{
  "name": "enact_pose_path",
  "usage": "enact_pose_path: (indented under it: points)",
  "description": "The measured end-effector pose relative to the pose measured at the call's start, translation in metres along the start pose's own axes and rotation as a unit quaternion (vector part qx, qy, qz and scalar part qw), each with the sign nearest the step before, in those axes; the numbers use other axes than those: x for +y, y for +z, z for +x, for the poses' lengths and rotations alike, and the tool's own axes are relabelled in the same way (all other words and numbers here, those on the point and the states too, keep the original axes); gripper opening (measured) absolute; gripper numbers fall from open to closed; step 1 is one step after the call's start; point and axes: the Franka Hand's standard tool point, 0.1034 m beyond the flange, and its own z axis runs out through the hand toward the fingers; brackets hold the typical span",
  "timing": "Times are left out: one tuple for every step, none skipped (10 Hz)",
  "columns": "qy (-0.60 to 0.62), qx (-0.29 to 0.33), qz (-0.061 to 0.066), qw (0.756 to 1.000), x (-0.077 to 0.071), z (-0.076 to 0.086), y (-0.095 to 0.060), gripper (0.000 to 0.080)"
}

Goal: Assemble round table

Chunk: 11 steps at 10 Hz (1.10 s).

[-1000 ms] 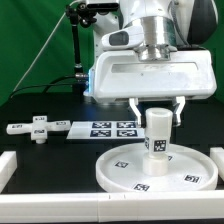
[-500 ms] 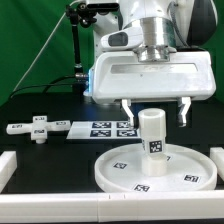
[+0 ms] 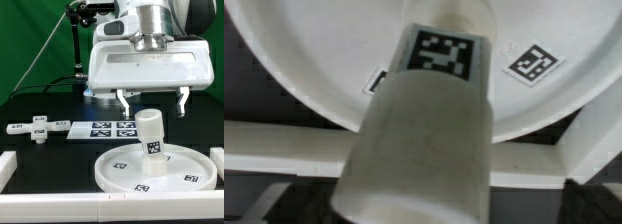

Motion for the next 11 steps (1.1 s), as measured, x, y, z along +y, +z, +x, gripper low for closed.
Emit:
enact_pose_path:
  points:
    - [0.002,-0.002,0.001,1.000,0.002,0.004,-0.001,0.0649]
    - [0.002,-0.010,0.005,1.000,0.000,0.002,0.000,0.0649]
    - [0.002,-0.020,0.010,1.000,-0.003,0.001,0.000,0.0649]
    - [0.002,-0.020,0.010,1.000,-0.002,0.001,0.001,0.0649]
    - [0.002,-0.040,0.019,0.999,-0.006,-0.002,0.002,0.0649]
    - [0.005,-0.085,0.039,0.996,-0.010,-0.006,0.006,0.0649]
    - [0.003,-0.115,0.053,0.992,-0.011,-0.001,0.007,0.0649]
    - [-0.006,-0.169,0.073,0.983,-0.014,0.000,0.006,0.0649]
    - [-0.005,-0.187,0.080,0.979,-0.012,0.006,0.007,0.0649]
    - [-0.005,-0.230,0.091,0.969,-0.015,0.001,0.008,0.0649]
    - [-0.007,-0.253,0.097,0.962,-0.017,0.002,0.009,0.0649]
